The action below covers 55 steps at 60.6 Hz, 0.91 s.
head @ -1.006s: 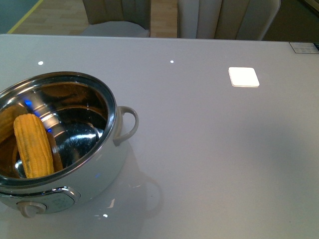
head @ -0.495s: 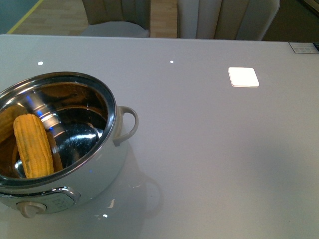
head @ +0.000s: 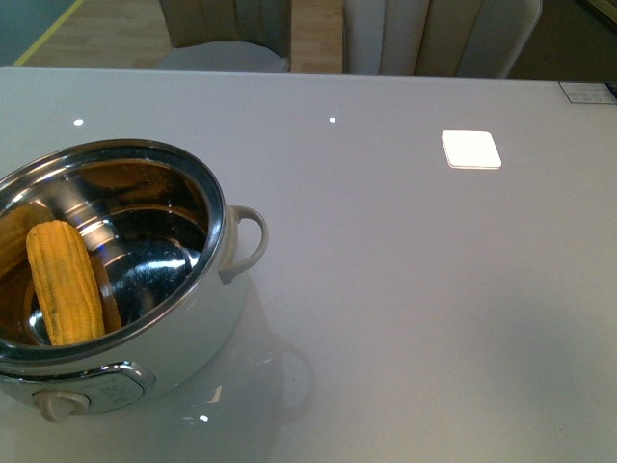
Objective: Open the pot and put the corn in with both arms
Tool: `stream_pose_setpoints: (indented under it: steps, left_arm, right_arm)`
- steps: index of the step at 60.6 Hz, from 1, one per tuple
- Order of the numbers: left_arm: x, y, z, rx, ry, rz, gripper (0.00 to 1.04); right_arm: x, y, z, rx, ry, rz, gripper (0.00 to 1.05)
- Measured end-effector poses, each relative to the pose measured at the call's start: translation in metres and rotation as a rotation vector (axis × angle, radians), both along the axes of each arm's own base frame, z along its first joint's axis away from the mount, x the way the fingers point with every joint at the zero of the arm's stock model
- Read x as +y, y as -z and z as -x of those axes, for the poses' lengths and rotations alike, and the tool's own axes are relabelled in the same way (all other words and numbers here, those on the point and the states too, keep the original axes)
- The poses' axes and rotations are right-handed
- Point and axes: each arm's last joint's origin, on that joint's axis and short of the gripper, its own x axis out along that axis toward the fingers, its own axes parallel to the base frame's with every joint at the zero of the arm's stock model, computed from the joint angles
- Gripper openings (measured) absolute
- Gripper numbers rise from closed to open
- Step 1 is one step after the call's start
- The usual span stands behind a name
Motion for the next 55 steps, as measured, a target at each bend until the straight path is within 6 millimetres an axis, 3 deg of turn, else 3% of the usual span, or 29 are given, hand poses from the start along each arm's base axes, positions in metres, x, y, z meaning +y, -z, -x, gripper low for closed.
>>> stream_pose_setpoints:
  steps: [55]
  left_arm:
    - [0.000,0.000,0.000,0.000,0.000,0.000,0.98]
  right_arm:
    - [0.000,0.004,0.026,-0.026,0.000,0.000,0.02]
